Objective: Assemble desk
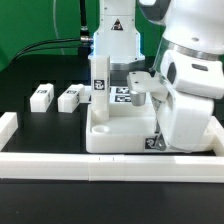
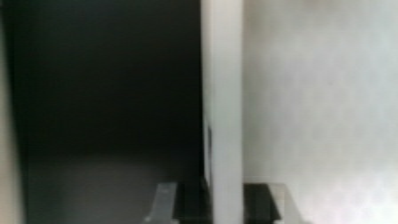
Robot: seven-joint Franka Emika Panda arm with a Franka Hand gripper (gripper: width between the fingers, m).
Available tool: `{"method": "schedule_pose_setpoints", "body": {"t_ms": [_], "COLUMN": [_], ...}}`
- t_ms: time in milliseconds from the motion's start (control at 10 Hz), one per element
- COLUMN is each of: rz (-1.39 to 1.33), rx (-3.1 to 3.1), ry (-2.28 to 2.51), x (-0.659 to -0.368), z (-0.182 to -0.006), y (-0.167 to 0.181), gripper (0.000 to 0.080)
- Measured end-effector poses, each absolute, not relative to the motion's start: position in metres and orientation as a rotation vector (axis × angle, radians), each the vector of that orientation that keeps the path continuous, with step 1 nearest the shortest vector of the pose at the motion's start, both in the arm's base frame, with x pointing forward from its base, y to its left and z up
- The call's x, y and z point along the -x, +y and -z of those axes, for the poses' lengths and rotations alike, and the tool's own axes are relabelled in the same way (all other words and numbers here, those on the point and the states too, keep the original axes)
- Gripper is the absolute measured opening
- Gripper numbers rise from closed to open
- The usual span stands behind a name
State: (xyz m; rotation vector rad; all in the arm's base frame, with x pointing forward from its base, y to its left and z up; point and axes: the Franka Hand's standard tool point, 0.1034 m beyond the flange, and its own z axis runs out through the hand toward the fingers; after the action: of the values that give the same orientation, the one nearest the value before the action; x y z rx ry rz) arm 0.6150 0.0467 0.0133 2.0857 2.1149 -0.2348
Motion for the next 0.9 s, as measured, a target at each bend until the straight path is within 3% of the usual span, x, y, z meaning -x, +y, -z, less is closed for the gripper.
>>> {"method": "schedule_pose_setpoints", "body": {"t_ms": [500,600,700,800,900], "rz": [0.24,0.238,0.24,0.289,0.368], "rx": [-2.115,-2.101,-2.09,-2.092,-2.093], "ry": [2.073,2.079,2.08,2.09,2.102], "x": [-0.629,-0.631,-0.633,-0.628,-0.622], "z": [-0.014,-0.016,-0.019,-0.02,-0.021], "y": [0.048,0.049,0.051,0.051,0.05], "gripper": [0.006,0.014,0.0275,0.0275,0.0475]}}
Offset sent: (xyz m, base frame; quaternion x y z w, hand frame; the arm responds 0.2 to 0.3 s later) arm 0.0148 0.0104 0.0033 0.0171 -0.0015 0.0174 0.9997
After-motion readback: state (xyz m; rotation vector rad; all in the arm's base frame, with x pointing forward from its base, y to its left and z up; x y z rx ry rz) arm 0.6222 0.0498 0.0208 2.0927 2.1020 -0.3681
